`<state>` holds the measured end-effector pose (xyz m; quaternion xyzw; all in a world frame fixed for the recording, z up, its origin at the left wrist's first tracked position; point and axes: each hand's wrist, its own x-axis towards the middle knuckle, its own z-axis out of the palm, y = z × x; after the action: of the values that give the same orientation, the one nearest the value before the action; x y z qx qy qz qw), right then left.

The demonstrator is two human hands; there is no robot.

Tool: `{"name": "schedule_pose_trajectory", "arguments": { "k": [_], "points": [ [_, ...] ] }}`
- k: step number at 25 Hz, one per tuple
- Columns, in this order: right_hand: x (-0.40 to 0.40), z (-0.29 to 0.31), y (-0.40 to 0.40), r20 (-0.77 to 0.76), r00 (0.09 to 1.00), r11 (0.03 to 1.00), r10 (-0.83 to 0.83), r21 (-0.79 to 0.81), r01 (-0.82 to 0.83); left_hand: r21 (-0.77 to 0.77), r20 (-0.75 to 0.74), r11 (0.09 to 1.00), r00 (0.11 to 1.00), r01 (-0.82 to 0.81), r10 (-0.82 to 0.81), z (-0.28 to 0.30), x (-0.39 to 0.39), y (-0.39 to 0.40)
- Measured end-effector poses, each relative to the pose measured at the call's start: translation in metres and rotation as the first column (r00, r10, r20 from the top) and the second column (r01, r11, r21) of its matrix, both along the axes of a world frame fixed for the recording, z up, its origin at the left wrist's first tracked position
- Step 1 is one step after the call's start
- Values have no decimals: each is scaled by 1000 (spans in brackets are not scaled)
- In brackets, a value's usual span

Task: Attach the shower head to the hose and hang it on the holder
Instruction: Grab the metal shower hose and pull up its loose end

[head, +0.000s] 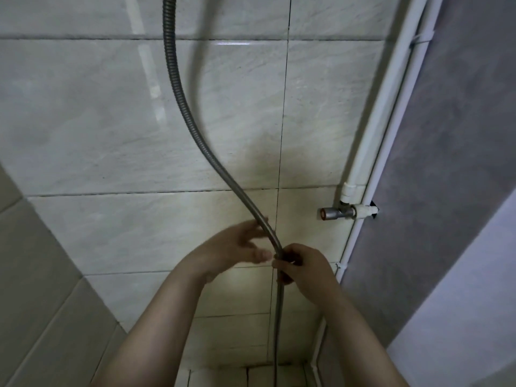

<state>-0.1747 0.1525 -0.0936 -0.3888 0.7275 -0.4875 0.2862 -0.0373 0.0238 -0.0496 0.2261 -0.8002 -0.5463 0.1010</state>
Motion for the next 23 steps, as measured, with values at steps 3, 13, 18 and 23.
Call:
{"name": "schedule_pose_trajectory", "arguments": {
  "k": [3, 13, 18, 23],
  "points": [
    [4, 20, 1, -39, 999, 996, 4, -90, -7, -108, 248, 989, 966, 102, -73, -40, -8, 5],
    [17, 53, 7, -101, 993, 986, -60, -158, 44, -41, -79, 999, 996, 32, -36, -52, -11, 20],
    [9, 24, 22, -154, 988, 990, -16, 137, 38, 136, -374, 983, 912, -123, 166, -21, -7, 20],
    [30, -29, 21, -150, 976, 920, 160, 381, -92, 392, -572, 920, 782, -2, 246, 22, 2, 25]
  ]
}}
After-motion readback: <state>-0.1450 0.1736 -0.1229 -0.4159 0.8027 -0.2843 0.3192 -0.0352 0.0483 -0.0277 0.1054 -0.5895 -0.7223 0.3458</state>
